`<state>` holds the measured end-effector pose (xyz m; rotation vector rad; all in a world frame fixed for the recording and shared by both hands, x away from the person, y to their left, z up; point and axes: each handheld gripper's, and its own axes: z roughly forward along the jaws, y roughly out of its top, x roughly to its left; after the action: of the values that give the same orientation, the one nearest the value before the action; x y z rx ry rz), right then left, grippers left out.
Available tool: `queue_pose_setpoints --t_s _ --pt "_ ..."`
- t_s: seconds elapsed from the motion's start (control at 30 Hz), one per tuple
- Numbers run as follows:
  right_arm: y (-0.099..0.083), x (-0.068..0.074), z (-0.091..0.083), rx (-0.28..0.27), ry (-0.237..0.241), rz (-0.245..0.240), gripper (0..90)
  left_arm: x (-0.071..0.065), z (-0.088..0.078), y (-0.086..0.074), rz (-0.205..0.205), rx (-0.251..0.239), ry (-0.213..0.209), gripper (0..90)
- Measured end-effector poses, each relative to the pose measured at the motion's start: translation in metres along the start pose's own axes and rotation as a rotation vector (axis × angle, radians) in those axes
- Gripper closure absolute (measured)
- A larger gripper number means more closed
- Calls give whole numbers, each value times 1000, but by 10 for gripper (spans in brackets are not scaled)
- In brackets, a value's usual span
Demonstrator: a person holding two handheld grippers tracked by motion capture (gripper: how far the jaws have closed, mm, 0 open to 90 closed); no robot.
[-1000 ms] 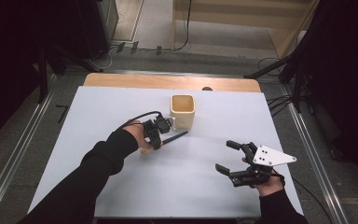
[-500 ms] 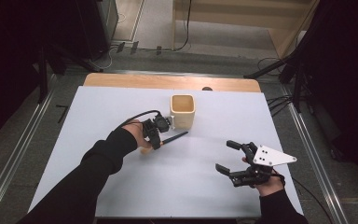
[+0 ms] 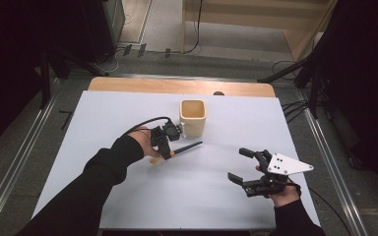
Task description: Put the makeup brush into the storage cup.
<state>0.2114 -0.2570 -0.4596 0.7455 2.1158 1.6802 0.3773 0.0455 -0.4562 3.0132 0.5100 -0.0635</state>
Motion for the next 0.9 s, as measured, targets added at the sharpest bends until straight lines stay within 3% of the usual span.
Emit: queue_pose_setpoints --t_s 0.13,0.2,0.5,0.63,0.73,0.9 --pt "0 -1 0 4 0 0 150 -6 -14 -7 21 -68 -28 782" --pt "0 -1 0 7 0 4 150 -11 -23 -12 17 -134 -28 782" --pt "-1 0 2 15 16 30 150 -20 -33 -25 19 -212 -87 781" --pt "-1 0 2 17 16 31 150 -25 -36 -30 29 -262 -53 782" --pt "0 0 2 17 20 41 149 -27 -38 -35 18 -323 -62 782" --pt "1 3 4 10 37 49 148 -31 -42 -46 -2 -380 -92 781"
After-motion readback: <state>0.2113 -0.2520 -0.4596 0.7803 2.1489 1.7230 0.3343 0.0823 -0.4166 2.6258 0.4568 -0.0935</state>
